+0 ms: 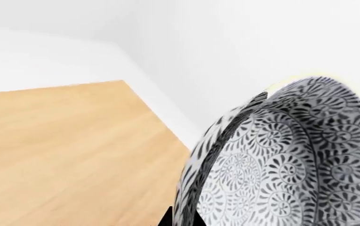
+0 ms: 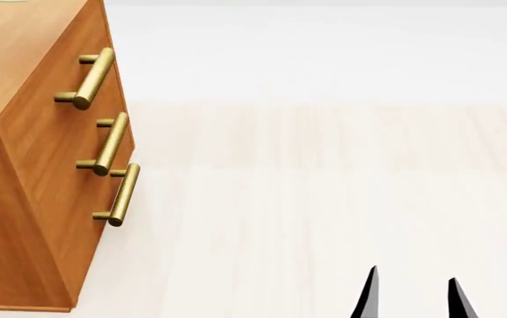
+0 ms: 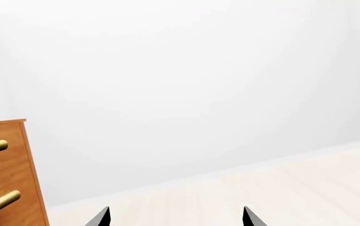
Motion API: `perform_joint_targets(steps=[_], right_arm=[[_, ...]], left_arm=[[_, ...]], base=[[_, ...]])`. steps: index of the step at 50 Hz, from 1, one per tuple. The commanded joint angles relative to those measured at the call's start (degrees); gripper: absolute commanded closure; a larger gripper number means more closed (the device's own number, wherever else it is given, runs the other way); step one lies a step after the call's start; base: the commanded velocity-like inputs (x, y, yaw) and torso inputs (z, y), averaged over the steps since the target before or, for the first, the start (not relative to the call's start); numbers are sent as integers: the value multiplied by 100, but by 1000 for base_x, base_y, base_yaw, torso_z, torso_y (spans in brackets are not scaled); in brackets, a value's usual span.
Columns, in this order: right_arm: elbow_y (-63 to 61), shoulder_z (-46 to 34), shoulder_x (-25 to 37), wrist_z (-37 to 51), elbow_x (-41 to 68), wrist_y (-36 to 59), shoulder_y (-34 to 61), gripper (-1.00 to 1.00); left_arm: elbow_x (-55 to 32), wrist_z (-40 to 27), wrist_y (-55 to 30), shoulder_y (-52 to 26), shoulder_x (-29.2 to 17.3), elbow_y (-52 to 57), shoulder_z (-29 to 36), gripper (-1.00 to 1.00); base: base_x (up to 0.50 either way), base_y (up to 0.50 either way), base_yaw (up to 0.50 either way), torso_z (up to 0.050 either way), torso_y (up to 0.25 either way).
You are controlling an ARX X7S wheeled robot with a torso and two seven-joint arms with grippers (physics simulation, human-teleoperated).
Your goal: Put the bowl on top of the cabinet.
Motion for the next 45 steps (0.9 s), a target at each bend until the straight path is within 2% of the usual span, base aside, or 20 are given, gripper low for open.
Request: perform_joint_targets(steps=[1, 10, 19, 26, 29, 45], right_arm=[[7, -2, 5, 12, 1, -3, 5, -100], [123, -42, -15, -41, 37, 50, 103, -100], [147, -75, -26, -33, 3, 72, 133, -100], [175, -99, -31, -51, 4, 86, 164, -100], [174, -97, -29, -48, 7, 77, 156, -100], [267, -146, -55, -57, -25, 110, 232, -100]], left_arm=[[206, 7, -146, -33, -133, 5, -648, 100], [304, -215, -514, -158, -359, 6, -1138, 100], [404, -353, -741, -226, -383, 6, -1469, 100], [567, -565, -912, -368, -391, 5, -1594, 100], [604, -878, -808, -383, -395, 5, -1713, 100], [785, -1081, -875, -437, -463, 5, -1913, 100]], base=[[0, 0, 0, 0, 0], [0, 0, 0, 0, 0], [0, 0, 0, 0, 0], [0, 0, 0, 0, 1], [0, 0, 0, 0, 0], [0, 0, 0, 1, 0]])
